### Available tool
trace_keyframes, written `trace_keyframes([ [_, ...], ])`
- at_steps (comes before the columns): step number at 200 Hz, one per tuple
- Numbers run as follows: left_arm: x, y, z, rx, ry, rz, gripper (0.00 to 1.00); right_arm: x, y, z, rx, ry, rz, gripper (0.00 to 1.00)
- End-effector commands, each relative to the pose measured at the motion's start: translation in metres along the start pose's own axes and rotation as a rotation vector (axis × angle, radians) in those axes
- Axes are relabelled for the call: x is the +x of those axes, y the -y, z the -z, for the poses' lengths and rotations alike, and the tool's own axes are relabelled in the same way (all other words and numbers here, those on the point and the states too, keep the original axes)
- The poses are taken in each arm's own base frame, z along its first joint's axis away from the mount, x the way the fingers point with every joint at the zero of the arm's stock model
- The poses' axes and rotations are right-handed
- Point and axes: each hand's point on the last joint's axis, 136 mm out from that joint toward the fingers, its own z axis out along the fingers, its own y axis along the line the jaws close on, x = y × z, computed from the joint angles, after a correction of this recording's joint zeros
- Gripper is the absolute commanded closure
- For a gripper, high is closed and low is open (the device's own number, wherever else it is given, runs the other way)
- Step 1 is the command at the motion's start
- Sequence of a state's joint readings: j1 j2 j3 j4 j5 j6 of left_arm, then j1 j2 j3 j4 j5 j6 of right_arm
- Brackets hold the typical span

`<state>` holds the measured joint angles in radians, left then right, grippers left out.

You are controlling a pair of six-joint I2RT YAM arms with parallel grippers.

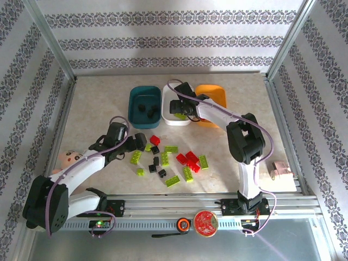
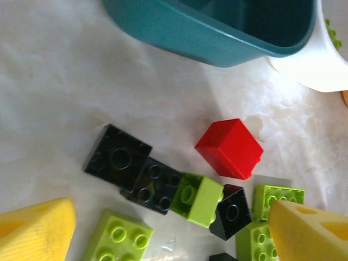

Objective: Sort the legos into containers by color
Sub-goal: Pick up the lego from the center of the table.

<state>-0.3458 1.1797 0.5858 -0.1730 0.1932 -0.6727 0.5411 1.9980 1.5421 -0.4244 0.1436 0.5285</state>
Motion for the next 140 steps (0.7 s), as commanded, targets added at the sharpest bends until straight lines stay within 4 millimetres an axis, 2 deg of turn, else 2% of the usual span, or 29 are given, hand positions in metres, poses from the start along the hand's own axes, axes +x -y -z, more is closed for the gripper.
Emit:
trace_keyframes([
  [1, -0.001, 0.025, -0.001, 0.047, -0.045, -0.104, 0.12, -0.001, -0.004, 0.030, -0.033, 0.046, -0.016, 0.11],
  [42, 0.009, 0.038, -0.021, -0.043, -0.110, -0.240, 0.15, 0.024, 0.021, 0.048, -0.021, 0.062, -0.039, 0.11],
  [78, 0.011, 0.046, -0.040, -0.117, -0.140, -0.351, 0.18, 0.039, 0.045, 0.067, -0.014, 0.090, -0.088, 0.10],
  [111, 0.019, 0.046, -0.054, -0.177, -0.179, -0.421, 0.22, 0.051, 0.060, 0.075, 0.001, 0.095, -0.104, 0.10],
  [140, 0.021, 0.055, -0.064, -0.194, -0.173, -0.477, 0.31, 0.056, 0.067, 0.080, 0.002, 0.100, -0.116, 0.10],
])
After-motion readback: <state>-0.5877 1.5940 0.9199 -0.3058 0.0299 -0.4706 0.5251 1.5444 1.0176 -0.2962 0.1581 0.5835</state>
